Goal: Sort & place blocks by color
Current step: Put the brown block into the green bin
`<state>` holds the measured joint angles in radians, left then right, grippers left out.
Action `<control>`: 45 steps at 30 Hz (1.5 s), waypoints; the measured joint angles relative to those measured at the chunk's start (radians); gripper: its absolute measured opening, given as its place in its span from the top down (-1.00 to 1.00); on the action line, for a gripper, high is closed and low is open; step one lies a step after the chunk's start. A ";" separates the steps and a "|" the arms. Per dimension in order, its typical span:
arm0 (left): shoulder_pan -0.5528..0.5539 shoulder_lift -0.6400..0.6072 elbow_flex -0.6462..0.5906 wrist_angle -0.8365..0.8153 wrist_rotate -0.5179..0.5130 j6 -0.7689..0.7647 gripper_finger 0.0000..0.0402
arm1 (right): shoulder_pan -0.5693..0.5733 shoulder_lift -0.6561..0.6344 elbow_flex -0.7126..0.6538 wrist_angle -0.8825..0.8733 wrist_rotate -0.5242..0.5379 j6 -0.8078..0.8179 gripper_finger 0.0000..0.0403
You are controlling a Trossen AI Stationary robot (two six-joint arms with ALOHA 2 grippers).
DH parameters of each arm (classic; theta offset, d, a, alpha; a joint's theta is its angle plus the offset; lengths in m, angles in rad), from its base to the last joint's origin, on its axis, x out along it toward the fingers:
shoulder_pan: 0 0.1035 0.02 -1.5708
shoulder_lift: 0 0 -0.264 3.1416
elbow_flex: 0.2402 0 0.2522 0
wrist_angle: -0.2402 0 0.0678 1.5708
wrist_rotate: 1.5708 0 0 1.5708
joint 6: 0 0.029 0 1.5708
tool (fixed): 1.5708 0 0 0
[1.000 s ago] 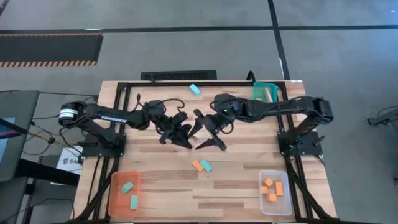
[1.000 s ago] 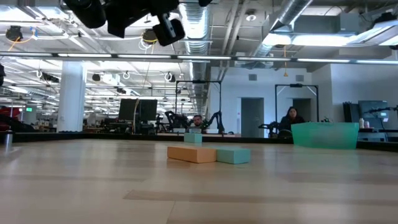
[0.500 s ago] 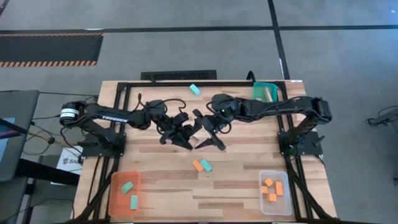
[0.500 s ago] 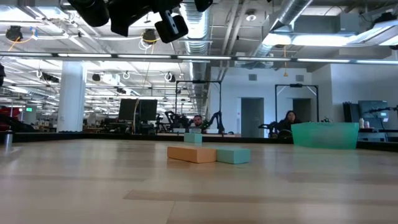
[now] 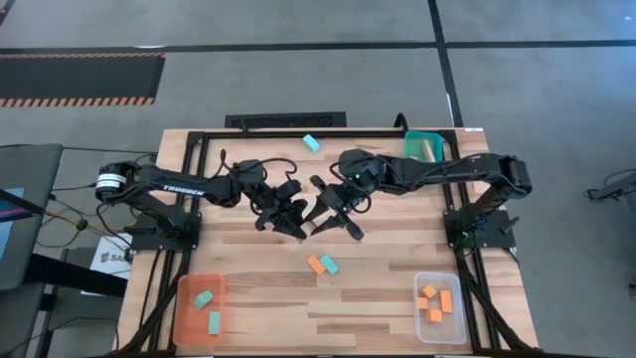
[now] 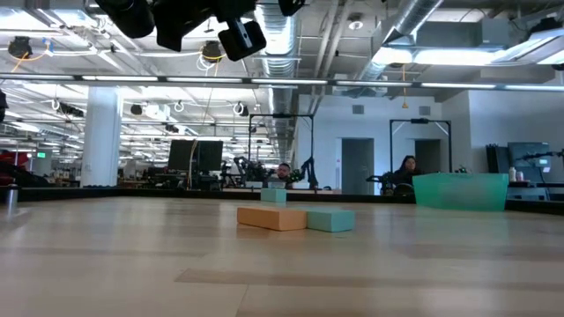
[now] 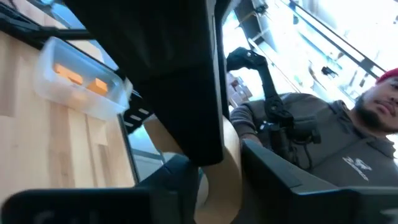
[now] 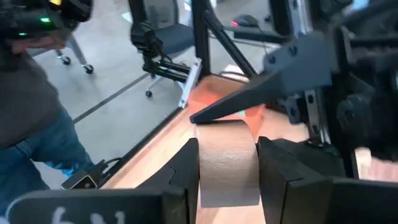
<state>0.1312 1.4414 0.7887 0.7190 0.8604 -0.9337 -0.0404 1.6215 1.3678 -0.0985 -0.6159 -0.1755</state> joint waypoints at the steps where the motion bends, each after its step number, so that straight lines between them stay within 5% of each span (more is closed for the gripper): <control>1: 0.005 0.000 0.000 -0.001 -0.006 -0.002 0.44 | -0.001 -0.007 0.000 -0.016 0.006 0.005 0.41; 12: 0.126 -0.002 0.001 -0.246 0.087 0.043 0.03 | -0.051 -0.154 0.001 -0.389 0.034 0.026 0.32; 21: 0.171 -0.004 0.001 -0.581 -0.075 0.221 0.01 | -0.195 -0.285 0.000 -0.902 0.344 -0.038 0.33; 27: 0.141 -0.004 0.001 -0.609 -0.094 0.249 0.01 | -0.409 -0.331 0.000 -1.088 0.522 -0.042 0.35; 33: 0.113 -0.004 0.001 -0.609 -0.128 0.250 0.01 | -0.666 -0.324 -0.014 -1.118 0.715 -0.012 0.34; 45: 0.081 -0.004 0.001 -0.623 -0.151 0.240 0.01 | -0.975 -0.323 -0.267 -0.832 0.767 0.172 0.33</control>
<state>0.2127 1.4372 0.7898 0.0956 0.7097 -0.6934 -1.0159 1.2984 1.1007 -0.9306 0.1506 -0.0038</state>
